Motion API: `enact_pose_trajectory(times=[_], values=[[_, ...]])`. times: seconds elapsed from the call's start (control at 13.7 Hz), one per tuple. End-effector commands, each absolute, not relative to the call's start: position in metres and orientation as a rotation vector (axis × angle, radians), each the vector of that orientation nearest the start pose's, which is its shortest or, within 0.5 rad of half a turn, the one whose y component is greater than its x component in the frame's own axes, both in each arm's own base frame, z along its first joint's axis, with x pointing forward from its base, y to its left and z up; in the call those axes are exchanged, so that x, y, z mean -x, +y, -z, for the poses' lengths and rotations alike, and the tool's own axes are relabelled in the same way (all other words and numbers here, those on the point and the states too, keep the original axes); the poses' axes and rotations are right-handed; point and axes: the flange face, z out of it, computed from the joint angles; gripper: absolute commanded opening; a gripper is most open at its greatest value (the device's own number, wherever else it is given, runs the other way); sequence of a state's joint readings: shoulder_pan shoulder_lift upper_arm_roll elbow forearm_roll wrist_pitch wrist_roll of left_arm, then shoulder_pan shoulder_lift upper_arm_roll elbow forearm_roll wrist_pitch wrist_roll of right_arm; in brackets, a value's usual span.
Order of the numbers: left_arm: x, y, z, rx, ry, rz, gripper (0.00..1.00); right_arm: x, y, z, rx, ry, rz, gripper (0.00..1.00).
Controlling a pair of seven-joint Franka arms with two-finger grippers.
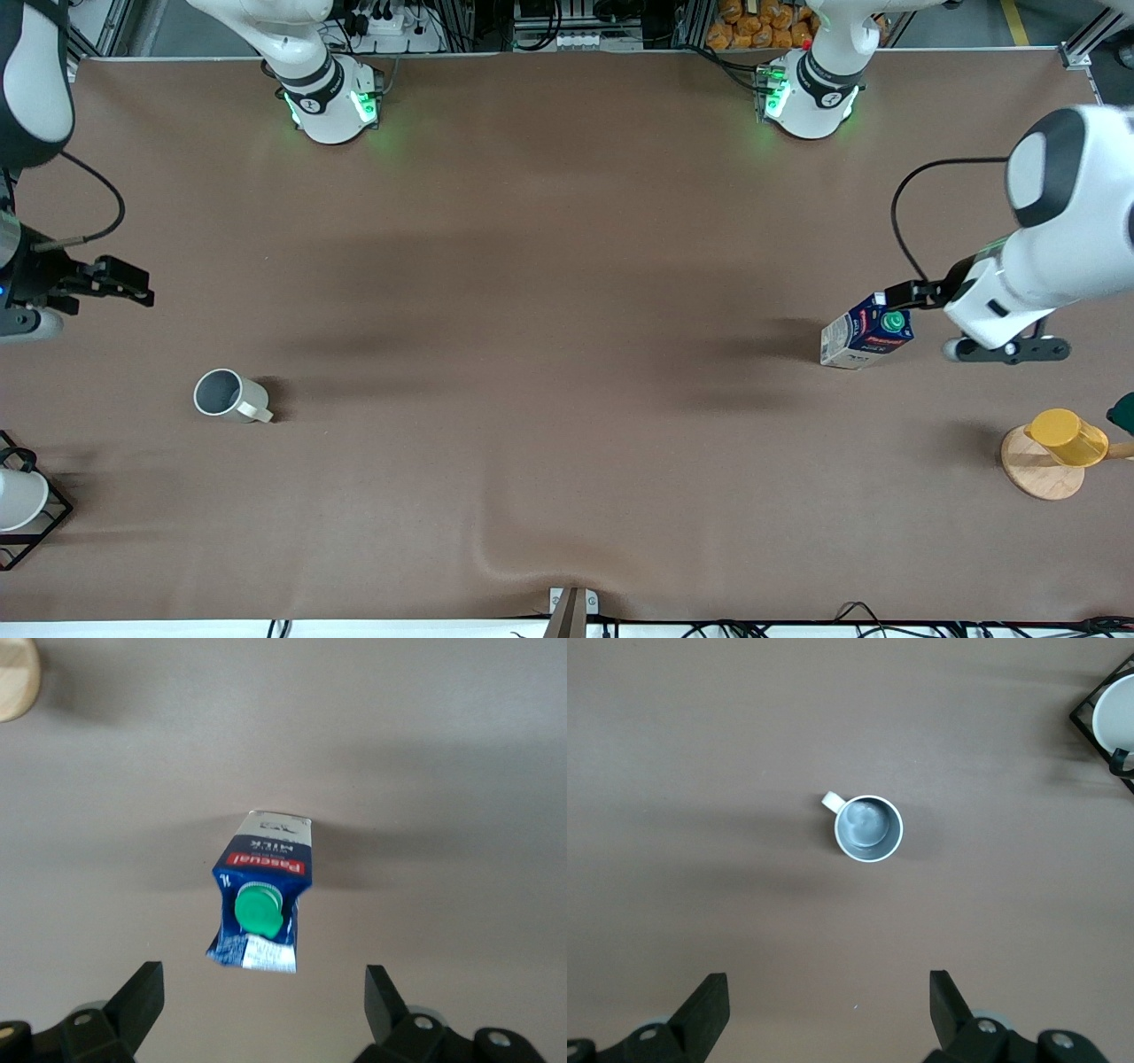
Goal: Place milk next to cup
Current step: 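Reach the left gripper to the milk carton while the right gripper reaches the mug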
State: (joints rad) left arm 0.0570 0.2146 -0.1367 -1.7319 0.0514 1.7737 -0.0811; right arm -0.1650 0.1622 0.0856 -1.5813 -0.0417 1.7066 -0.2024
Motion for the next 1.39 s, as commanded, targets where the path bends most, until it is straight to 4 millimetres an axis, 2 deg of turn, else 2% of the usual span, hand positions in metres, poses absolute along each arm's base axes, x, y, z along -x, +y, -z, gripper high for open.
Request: enact_pose_trajectory(times=[0.0, 0.22, 0.36, 0.51, 0.73, 0.88, 1.02, 1.17, 1.31], values=[[-0.6, -0.037, -0.41, 3.083, 0.061, -0.262, 1.0, -0.62, -0.089, -0.511, 3.119, -0.272, -0.076, 1.0], [-0.596, -0.035, -0.389, 3.082, 0.059, -0.279, 1.0, -0.633, -0.126, -0.462, 3.059, -0.331, -0.078, 1.0], [-0.597, -0.031, -0.374, 3.065, 0.072, -0.277, 1.0, -0.637, -0.137, -0.44, 3.003, -0.318, -0.078, 1.0], [-0.599, -0.032, -0.361, 3.064, 0.078, -0.293, 1.0, -0.64, -0.133, -0.435, 3.009, -0.324, -0.075, 1.0], [-0.599, -0.032, -0.352, 3.064, 0.076, -0.315, 1.0, -0.652, -0.137, -0.4, 3.013, -0.33, -0.069, 1.0], [-0.599, -0.031, -0.345, 3.049, 0.087, -0.33, 1.0, -0.659, -0.131, -0.386, 3.013, -0.344, -0.058, 1.0], [-0.597, -0.03, -0.341, 3.041, 0.092, -0.345, 1.0, -0.663, -0.123, -0.363, 3.001, -0.363, -0.088, 1.0], [-0.595, -0.029, -0.341, 3.038, 0.09, -0.361, 1.0, -0.662, -0.108, -0.348, 2.975, -0.471, -0.125, 1.0], [-0.592, -0.03, -0.343, 3.034, 0.093, -0.379, 0.98, -0.662, -0.111, -0.332, 2.967, -0.53, -0.145, 1.0]])
